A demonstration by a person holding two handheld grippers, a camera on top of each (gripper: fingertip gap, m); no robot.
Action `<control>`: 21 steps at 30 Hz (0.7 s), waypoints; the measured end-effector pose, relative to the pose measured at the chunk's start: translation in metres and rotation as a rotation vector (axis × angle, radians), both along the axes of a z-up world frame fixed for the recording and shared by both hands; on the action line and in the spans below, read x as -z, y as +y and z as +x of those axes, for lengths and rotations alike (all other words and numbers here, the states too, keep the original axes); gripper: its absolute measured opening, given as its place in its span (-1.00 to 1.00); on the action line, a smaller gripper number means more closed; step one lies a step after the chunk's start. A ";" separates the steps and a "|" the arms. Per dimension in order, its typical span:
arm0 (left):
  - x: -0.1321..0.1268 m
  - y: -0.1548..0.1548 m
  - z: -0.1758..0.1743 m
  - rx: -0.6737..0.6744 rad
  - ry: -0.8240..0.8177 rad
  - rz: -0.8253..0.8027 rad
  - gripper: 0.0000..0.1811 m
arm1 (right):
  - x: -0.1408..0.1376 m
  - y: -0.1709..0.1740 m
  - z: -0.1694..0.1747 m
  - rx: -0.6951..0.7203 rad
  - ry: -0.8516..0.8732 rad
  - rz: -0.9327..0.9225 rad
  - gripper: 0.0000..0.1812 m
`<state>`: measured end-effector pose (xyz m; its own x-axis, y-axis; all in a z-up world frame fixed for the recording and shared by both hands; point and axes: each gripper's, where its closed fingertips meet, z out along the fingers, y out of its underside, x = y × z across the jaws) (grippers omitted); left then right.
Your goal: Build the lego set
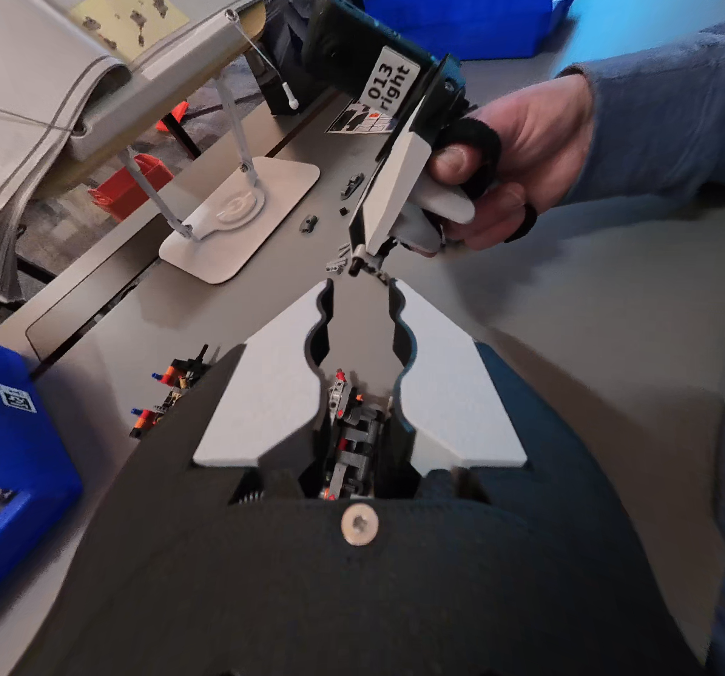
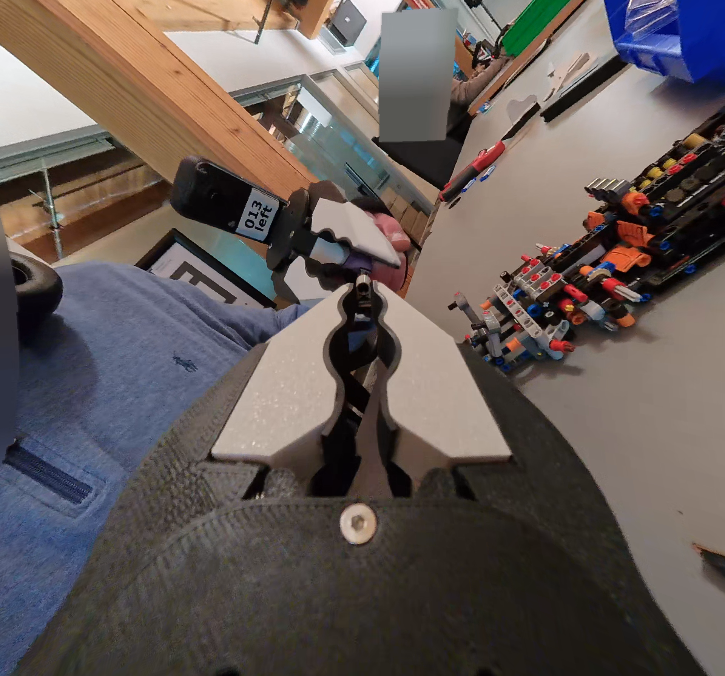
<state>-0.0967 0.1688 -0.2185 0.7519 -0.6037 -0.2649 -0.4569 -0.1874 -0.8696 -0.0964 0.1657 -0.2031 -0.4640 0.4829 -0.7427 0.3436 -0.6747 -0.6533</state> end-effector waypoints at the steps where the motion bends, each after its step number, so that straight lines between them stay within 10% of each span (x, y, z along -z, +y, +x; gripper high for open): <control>1: 0.000 0.002 0.001 -0.001 0.009 0.008 -0.78 | -0.001 0.000 0.000 -0.005 0.002 -0.007 -0.96; 21: -0.007 -0.002 0.002 0.061 0.056 0.044 -0.99 | -0.003 -0.004 0.002 -0.087 -0.022 -0.005 -0.96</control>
<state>-0.0949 0.1671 -0.2117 0.6974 -0.6346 -0.3330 -0.5147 -0.1202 -0.8489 -0.0941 0.1618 -0.2003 -0.4873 0.4378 -0.7556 0.4151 -0.6451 -0.6415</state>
